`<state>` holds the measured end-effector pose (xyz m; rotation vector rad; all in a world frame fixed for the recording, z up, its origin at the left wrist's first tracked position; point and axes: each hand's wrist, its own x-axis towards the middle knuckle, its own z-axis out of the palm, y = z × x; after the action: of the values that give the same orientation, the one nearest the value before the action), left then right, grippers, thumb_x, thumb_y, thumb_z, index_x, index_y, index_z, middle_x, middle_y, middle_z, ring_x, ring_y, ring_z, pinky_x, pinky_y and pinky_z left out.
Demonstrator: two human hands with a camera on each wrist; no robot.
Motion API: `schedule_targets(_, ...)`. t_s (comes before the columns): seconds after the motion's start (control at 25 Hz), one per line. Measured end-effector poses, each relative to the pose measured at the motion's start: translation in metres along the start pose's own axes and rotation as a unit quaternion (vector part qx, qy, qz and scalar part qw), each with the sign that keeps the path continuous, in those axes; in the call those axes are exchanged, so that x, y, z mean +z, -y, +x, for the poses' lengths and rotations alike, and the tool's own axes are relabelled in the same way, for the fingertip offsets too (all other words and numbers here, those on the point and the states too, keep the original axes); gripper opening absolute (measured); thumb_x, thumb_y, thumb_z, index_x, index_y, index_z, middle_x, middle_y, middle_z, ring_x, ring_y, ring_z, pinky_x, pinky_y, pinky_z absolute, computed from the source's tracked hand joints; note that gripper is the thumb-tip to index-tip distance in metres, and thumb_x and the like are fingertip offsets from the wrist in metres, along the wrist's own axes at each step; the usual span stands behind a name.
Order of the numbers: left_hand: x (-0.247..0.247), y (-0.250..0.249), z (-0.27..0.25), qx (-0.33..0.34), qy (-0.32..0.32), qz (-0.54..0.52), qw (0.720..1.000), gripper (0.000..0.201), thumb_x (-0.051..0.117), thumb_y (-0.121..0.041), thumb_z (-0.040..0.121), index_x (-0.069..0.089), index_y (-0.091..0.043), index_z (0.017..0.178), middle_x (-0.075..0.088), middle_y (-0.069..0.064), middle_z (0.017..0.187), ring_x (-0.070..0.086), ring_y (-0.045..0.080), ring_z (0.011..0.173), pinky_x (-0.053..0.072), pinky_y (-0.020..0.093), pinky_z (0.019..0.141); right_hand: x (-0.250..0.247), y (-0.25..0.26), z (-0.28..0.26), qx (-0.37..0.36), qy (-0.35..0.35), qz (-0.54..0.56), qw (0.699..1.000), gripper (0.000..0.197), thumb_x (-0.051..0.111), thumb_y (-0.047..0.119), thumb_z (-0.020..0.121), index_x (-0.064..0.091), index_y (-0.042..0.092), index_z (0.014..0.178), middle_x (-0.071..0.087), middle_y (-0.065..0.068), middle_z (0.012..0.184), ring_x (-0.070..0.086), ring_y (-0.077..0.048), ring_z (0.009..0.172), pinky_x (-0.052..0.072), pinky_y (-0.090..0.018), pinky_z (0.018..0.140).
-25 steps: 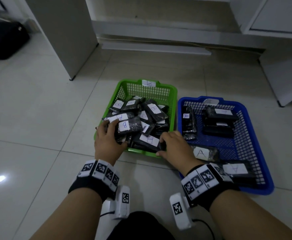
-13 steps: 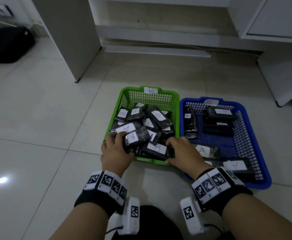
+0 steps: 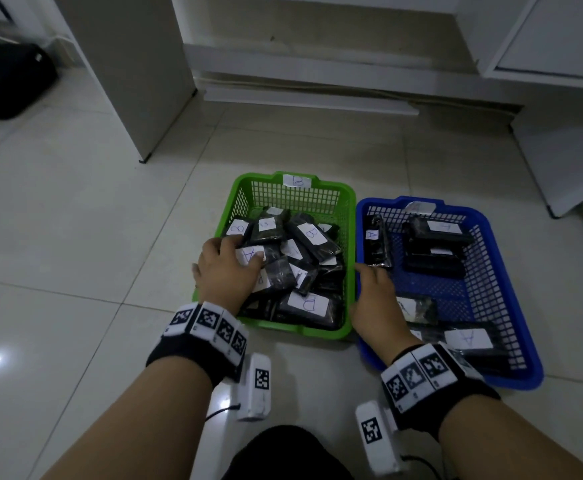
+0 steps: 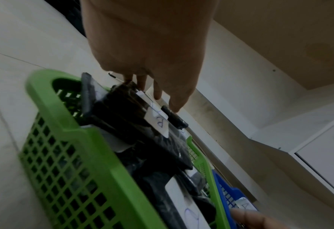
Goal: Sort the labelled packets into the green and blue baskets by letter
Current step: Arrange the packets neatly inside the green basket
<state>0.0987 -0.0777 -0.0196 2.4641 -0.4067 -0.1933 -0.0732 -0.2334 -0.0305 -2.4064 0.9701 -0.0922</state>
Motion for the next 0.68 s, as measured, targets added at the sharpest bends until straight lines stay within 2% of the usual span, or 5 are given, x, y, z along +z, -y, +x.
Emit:
schedule_targets(0.12, 0.006, -0.005, 0.019, 0.003, -0.037, 0.037, 0.999, 0.046, 0.059, -0.045, 0.084, 0.056, -0.022, 0.123, 0.047, 0.009, 0.132, 0.042, 0.031, 0.126, 0.024, 0.053, 0.111, 0.002, -0.005, 0.011, 0.018, 0.025, 0.062, 0.998, 0.067, 0.057, -0.003, 0.082, 0.033, 0.012, 0.143, 0.035, -0.009, 0.139, 0.031, -0.023, 0.132, 0.026, -0.023, 0.107)
schedule_targets(0.24, 0.015, -0.009, 0.036, 0.011, -0.036, 0.046, 0.998, 0.041, 0.058, -0.045, 0.083, 0.060, -0.024, 0.118, 0.054, 0.010, 0.127, 0.046, 0.032, 0.122, 0.026, 0.052, 0.110, 0.002, -0.009, 0.026, 0.015, 0.015, 0.076, 0.997, 0.066, 0.056, -0.003, 0.083, 0.032, 0.012, 0.143, 0.034, -0.008, 0.142, 0.031, -0.021, 0.133, 0.021, -0.017, 0.105)
schedule_targets(0.44, 0.029, -0.019, 0.042, -0.005, -0.013, 0.052, 0.999, 0.035, 0.053, -0.043, 0.086, 0.060, -0.025, 0.115, 0.061, 0.006, 0.120, 0.050, 0.031, 0.116, 0.029, 0.048, 0.109, -0.009, -0.002, 0.042, 0.043, 0.026, 0.050, 0.997, 0.057, 0.058, 0.008, 0.084, 0.039, 0.015, 0.138, 0.035, -0.009, 0.135, 0.031, -0.025, 0.129, 0.029, -0.030, 0.108)
schedule_targets(0.56, 0.029, -0.034, 0.042, -0.056, -0.018, 0.082, 0.995, 0.041, 0.056, -0.051, 0.083, 0.059, -0.027, 0.116, 0.061, 0.004, 0.121, 0.047, 0.032, 0.116, 0.030, 0.041, 0.104, -0.018, 0.014, 0.069, -0.010, 0.010, -0.007, 1.000, 0.044, 0.058, 0.012, 0.084, 0.051, 0.018, 0.127, 0.036, -0.008, 0.128, 0.031, -0.025, 0.126, 0.030, -0.031, 0.106)
schedule_targets(0.68, 0.026, -0.045, 0.052, -0.081, 0.028, 0.110, 0.990, 0.052, 0.058, -0.063, 0.074, 0.052, -0.034, 0.117, 0.061, -0.002, 0.119, 0.047, 0.029, 0.117, 0.030, 0.045, 0.101, -0.018, 0.037, 0.106, -0.070, 0.064, 0.036, 0.995, 0.037, 0.053, 0.011, 0.089, 0.053, 0.017, 0.125, 0.041, -0.005, 0.126, 0.037, -0.022, 0.124, 0.034, -0.030, 0.104)
